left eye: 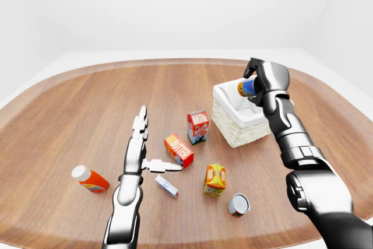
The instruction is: Pick up the alphabet soup and the tomato sauce, and put them in the basket.
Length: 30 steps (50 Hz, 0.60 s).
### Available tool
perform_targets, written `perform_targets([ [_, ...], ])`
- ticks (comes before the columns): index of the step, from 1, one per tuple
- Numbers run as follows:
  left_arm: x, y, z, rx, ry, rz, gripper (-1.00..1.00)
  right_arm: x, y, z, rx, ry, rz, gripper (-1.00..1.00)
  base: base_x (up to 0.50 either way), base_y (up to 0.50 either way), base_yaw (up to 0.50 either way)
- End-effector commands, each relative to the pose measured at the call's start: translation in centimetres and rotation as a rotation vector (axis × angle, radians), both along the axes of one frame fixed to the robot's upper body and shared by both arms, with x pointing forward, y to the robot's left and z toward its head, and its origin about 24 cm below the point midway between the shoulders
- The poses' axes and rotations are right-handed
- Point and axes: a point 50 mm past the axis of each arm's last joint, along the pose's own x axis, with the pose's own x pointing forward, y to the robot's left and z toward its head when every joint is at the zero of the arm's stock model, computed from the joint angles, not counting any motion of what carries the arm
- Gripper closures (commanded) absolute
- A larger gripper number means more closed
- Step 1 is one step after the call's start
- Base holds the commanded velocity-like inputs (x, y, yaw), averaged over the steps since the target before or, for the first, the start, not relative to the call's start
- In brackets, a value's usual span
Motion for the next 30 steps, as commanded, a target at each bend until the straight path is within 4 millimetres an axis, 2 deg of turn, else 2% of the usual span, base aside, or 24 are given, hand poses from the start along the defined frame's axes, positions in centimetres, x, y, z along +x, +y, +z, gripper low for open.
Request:
perform_targets([
  [1, -0.1, 0.1, 0.0, -0.01, 0.0, 0.004, -1.0, 1.2, 0.9, 0.2, -0.092, -0.022, -0.039, 1.0, 0.0, 0.0, 0.0],
  [11, -0.1, 0.1, 0.0, -0.011, -0.001, 0.0, -1.0, 1.7, 1.2, -1.6, -0.149, 0.061, -0.055, 1.0, 0.0, 0.0, 0.0],
  [25, -0.2, 0.1, 0.1, -0.013, -0.003, 0.0, -1.0, 2.1, 2.1, -1.5, -0.164, 0.093, -0.044, 1.0, 0.0, 0.0, 0.0],
  [30, -0.1, 0.1, -0.1, -0.014, 0.003, 0.001, -1.0, 2.4, 2.8, -0.4, -0.168, 0.064, -0.027, 1.0, 0.0, 0.0, 0.0],
])
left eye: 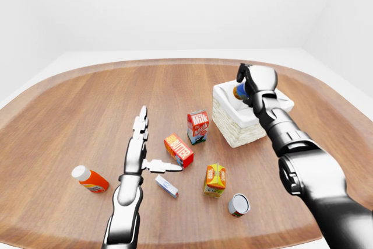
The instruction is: Pick up the alphabet soup and the tomato sauce, and put them in the basket.
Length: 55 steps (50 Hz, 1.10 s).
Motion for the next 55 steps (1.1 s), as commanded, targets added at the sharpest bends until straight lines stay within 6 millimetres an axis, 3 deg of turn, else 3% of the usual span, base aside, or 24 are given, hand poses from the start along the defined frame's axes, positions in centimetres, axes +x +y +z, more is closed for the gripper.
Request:
perform_targets([
  [1, -0.1, 0.2, 0.0, -0.011, -0.002, 0.007, -1.0, 0.5, 1.1, 1.3, -0.033, -0.012, 0.023, 1.0, 0.0, 0.0, 0.0],
  [13, 0.0, 0.2, 0.0, -0.012, -0.002, 0.01, -1.0, 0.6, 1.4, 1.2, -0.105, 0.005, 0.035, 1.0, 0.0, 0.0, 0.0],
  [22, 0.0, 0.2, 0.1, -0.013, -0.005, 0.009, -1.0, 0.3, 1.1, -0.2, -0.19, 0.052, 0.04, 1.0, 0.0, 0.0, 0.0],
  [29, 0.0, 0.2, 0.0, -0.013, -0.002, 0.008, -1.0, 0.4, 1.1, 0.1, -0.276, 0.051, 0.049, 1.0, 0.0, 0.0, 0.0],
  [55, -0.1, 0.1, 0.1, -0.013, -0.004, 0.003, -1.0, 0.1, -0.2, -0.6, -0.306, 0.078, 0.019, 1.0, 0.0, 0.0, 0.0],
])
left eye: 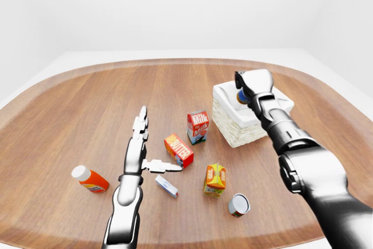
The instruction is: Pick up the alphabet soup and the tomato sauce, and put them in the basket.
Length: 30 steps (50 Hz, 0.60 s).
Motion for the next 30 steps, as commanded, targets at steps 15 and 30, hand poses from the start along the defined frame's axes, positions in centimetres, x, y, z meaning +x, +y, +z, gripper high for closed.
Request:
perform_targets([
  [15, -0.03, 0.12, 0.03, -0.008, -0.002, 0.008, -1.0, 0.02, -0.81, 0.61, -0.029, -0.014, -0.016, -1.0, 0.0, 0.0, 0.0],
  [30, -0.06, 0.11, 0.16, -0.008, -0.007, 0.006, -1.0, -0.01, -0.87, 0.51, -0.02, -0.012, -0.02, -1.0, 0.0, 0.0, 0.0],
])
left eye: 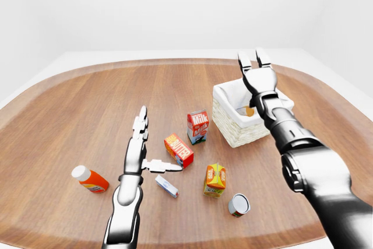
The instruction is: Pick up the alphabet soup and the tomato sauce, and put them in the basket.
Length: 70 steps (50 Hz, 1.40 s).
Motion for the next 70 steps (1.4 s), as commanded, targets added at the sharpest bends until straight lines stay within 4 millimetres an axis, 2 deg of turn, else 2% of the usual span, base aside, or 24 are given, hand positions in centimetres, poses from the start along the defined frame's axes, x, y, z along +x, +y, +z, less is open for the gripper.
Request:
perform_targets([
  [1, -0.1, 0.1, 0.1, -0.009, -0.006, 0.005, -1.0, 0.0, 0.0, 0.0, 0.001, -0.001, -0.001, -1.0, 0.0, 0.0, 0.0],
  [14, -0.1, 0.1, 0.2, -0.009, -0.007, 0.005, -1.0, 0.2, 0.0, 0.8, 0.038, -0.027, -0.005, -1.0, 0.0, 0.0, 0.0],
  [24, -0.1, 0.1, 0.2, -0.009, -0.007, 0.004, -1.0, 0.3, -0.5, 2.0, 0.184, -0.079, -0.034, -1.0, 0.0, 0.0, 0.0],
  [39, -0.1, 0.1, 0.2, -0.009, -0.007, 0.005, -1.0, 0.3, -0.5, 2.2, 0.322, -0.106, -0.044, -1.0, 0.0, 0.0, 0.0],
  [55, -0.1, 0.1, 0.2, -0.009, -0.007, 0.007, -1.0, 0.1, -0.7, 2.2, 0.391, -0.131, -0.046, -1.0, 0.0, 0.0, 0.0],
  [64, -0.1, 0.1, 0.1, -0.008, -0.005, 0.006, -1.0, 0.0, -0.9, 2.9, 0.446, -0.173, -0.042, -1.0, 0.0, 0.0, 0.0],
  [66, -0.1, 0.1, 0.0, -0.009, -0.002, 0.006, -1.0, -0.1, -1.0, 2.8, 0.514, -0.19, -0.047, -1.0, 0.0, 0.0, 0.0],
  [70, -0.1, 0.1, 0.1, -0.009, -0.004, 0.004, -1.0, -0.2, -0.6, 3.1, 0.541, -0.219, -0.022, -1.0, 0.0, 0.0, 0.0],
])
